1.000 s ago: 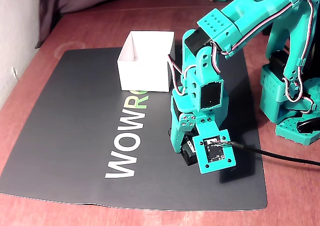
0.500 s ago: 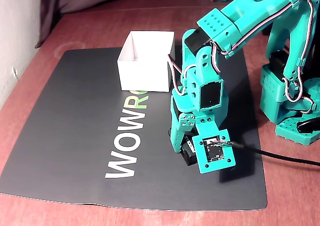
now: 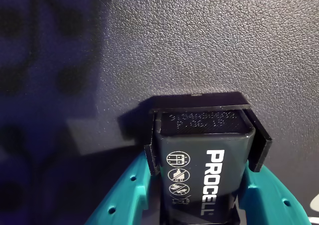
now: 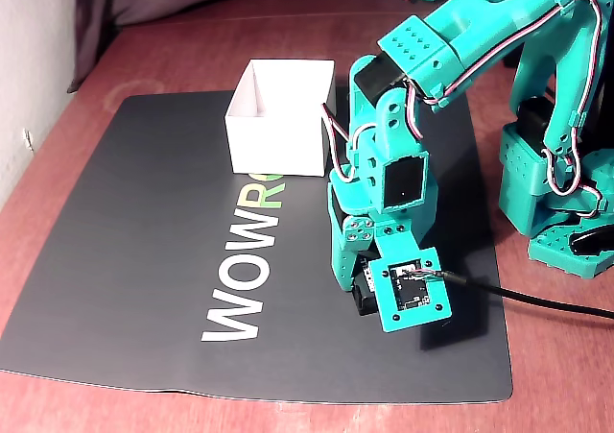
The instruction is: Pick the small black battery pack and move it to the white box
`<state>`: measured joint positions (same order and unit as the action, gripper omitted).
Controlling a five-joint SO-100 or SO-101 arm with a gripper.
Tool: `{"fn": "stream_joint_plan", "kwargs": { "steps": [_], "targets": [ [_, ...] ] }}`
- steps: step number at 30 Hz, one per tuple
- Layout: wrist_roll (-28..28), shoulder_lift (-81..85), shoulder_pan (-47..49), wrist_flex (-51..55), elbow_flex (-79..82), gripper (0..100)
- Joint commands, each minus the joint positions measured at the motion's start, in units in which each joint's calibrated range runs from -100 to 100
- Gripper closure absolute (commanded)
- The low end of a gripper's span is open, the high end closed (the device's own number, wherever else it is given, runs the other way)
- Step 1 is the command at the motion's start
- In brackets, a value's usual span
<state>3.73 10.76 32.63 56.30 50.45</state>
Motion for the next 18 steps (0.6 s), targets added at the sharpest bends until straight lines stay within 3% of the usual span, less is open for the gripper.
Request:
{"fn": "stream_joint_plan", "kwargs": {
  "steps": [1, 18],
  "targets": [
    [0.0, 0.6, -0.6, 0.8, 0.1, 87],
    [0.2, 1.5, -0.6, 2.4, -1.2, 88]
  ]
}}
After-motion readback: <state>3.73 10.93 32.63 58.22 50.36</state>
